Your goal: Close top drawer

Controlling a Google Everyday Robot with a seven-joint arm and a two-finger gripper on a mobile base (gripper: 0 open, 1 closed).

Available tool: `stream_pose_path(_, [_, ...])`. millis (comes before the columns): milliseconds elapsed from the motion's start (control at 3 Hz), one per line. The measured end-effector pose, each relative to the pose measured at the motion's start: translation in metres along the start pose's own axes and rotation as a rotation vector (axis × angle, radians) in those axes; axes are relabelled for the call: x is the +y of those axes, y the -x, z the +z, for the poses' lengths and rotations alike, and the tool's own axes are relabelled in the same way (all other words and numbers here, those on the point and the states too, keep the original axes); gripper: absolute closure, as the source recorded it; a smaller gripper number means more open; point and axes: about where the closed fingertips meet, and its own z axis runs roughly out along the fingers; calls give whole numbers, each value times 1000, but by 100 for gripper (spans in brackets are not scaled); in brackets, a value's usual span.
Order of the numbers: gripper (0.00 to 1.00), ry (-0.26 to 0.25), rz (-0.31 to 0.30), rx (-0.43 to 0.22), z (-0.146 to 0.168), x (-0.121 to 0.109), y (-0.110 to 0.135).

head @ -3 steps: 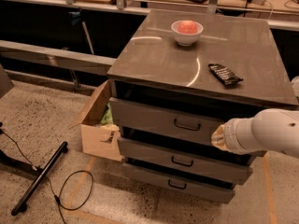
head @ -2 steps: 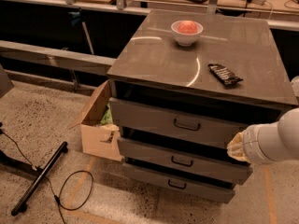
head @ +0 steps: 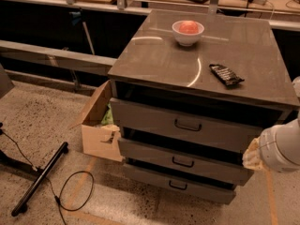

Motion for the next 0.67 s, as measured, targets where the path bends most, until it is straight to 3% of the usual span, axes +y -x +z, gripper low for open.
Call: stream_pose_path(667, [13,-4,-1,1,-1,0,1])
